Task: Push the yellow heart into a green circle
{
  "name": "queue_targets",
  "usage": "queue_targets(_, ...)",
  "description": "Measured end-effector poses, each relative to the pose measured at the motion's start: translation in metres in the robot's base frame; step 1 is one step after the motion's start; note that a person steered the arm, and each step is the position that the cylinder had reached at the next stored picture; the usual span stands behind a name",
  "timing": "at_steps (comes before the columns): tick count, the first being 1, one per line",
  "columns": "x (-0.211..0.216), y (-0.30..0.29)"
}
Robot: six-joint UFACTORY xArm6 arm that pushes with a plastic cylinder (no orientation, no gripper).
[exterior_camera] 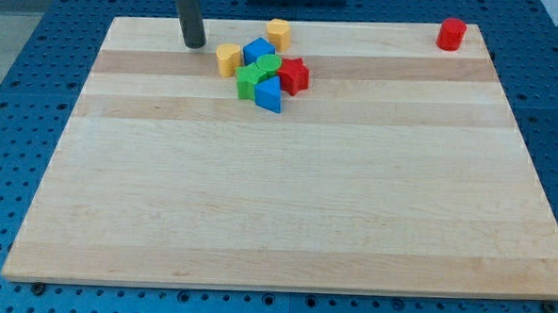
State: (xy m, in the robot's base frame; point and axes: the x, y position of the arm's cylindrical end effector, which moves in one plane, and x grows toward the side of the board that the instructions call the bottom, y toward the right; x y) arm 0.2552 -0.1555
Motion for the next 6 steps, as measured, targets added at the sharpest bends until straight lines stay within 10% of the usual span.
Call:
queue_targets(3,-0.062,0.015)
queue_targets(6,0.049,0.033)
